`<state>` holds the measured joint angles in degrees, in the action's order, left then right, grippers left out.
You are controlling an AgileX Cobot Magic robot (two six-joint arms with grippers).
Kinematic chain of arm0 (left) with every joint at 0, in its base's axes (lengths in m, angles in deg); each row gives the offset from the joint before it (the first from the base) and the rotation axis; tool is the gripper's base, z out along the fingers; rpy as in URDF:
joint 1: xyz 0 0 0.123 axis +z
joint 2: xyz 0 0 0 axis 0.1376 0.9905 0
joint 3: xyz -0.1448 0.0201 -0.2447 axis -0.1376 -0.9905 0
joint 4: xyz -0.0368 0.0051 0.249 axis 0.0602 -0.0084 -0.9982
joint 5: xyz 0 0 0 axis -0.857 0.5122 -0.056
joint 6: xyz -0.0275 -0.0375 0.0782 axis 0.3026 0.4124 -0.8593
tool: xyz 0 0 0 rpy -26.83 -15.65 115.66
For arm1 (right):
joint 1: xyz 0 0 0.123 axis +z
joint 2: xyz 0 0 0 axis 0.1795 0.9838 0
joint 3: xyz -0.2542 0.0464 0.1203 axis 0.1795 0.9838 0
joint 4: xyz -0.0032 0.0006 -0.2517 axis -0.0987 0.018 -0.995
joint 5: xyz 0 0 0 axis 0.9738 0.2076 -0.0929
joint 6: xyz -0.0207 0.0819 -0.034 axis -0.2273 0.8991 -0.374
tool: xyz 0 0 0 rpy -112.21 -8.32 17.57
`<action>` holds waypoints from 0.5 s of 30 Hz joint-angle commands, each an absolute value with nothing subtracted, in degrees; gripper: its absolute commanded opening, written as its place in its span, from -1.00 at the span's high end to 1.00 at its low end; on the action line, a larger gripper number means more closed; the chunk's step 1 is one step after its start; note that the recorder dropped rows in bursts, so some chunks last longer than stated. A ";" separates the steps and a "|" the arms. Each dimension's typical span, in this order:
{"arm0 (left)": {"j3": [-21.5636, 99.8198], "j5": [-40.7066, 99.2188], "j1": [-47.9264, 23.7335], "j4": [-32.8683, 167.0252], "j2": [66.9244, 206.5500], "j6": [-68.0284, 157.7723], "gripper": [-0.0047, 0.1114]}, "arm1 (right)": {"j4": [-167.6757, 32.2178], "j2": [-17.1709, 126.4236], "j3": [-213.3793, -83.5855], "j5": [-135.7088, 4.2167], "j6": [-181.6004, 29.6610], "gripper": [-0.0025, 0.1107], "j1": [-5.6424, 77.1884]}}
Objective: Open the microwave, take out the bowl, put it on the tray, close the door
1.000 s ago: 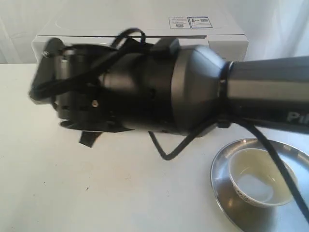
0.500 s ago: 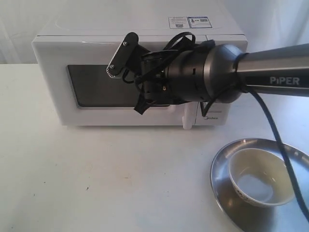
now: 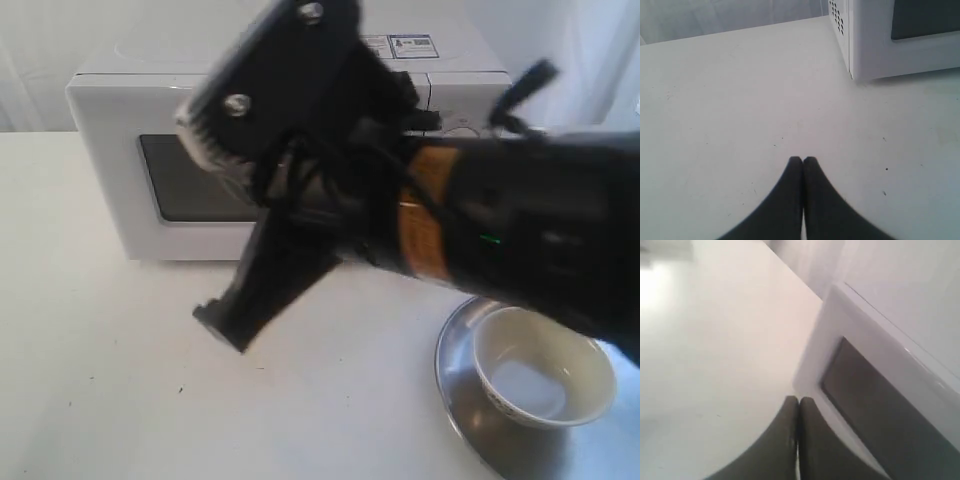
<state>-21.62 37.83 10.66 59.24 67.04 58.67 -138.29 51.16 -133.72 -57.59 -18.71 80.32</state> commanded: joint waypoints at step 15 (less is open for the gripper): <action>-21.56 37.80 10.61 59.34 66.92 59.04 0.92 | -129.34 15.98 -117.12 -44.16 -13.43 0.96 78.56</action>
<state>-21.62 37.83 10.66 59.24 67.04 58.67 -133.80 17.88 -120.03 -55.24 -12.92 81.24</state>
